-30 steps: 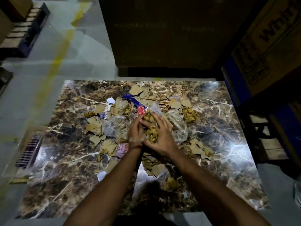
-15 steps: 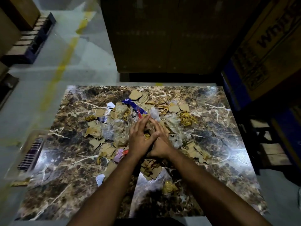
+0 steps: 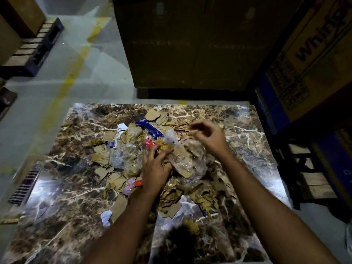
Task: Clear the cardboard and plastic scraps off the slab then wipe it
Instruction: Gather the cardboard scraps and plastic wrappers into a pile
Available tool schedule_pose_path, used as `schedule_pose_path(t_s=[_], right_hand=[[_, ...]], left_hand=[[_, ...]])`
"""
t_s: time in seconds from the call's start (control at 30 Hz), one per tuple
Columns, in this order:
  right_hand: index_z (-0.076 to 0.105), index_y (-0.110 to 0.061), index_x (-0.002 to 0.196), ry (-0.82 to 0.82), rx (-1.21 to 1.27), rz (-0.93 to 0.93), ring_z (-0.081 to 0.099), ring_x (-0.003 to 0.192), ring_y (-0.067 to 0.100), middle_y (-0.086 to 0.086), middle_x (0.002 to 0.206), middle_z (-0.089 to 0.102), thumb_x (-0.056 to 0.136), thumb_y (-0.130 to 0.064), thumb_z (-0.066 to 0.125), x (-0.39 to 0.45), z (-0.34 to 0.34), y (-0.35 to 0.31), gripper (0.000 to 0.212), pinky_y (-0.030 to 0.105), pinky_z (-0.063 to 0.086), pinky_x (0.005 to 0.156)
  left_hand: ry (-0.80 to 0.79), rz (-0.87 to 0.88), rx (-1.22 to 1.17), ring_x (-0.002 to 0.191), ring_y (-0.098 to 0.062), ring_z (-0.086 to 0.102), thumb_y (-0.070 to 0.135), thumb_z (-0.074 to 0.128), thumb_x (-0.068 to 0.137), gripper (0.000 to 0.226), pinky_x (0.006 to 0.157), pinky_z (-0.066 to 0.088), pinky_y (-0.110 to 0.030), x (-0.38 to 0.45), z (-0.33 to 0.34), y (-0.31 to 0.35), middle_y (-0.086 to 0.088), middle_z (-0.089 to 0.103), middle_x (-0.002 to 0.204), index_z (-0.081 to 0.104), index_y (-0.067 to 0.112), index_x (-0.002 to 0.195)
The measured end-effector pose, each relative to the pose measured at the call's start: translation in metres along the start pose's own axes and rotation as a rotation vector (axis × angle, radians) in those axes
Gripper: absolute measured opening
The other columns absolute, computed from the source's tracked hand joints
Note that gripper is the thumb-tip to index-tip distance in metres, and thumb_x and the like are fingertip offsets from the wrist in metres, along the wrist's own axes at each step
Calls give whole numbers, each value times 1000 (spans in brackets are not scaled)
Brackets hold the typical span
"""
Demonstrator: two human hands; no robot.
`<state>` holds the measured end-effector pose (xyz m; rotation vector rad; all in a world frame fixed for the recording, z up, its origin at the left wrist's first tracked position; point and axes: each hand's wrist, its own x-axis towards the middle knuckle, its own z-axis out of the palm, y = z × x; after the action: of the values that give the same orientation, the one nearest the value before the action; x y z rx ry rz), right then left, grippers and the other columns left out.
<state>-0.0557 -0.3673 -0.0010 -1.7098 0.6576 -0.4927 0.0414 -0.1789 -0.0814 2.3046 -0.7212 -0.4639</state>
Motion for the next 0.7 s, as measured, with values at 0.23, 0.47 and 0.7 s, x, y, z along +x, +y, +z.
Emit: schedule_pose_path(t_s=[0.23,0.47,0.7], right_hand=[[67,-40,119,108,-247,100,58,124,22,0,132,65,99,-40,52,81,-65,100,25,31,49,99],[28,-55,149,-16,-959,189,7,156,25,-6,169,14,97,-69,15,105,-84,166,55,60,-5,121],[50,-52,138,-223,-451,138,49,135,27,1,152,49,104,-54,39,82,-50,123,36,40,33,112]], left_hand=[[32,-46,-23,147,-23,21,19,68,87,53,114,27,-53,-3,4,-1,12,29,161,60,55,124],[28,-61,-27,149,-24,16,24,69,90,45,113,27,-52,0,2,-2,12,30,160,62,55,122],[41,-64,-38,149,-30,18,23,69,91,42,115,25,-54,-2,5,-2,8,32,160,64,51,123]])
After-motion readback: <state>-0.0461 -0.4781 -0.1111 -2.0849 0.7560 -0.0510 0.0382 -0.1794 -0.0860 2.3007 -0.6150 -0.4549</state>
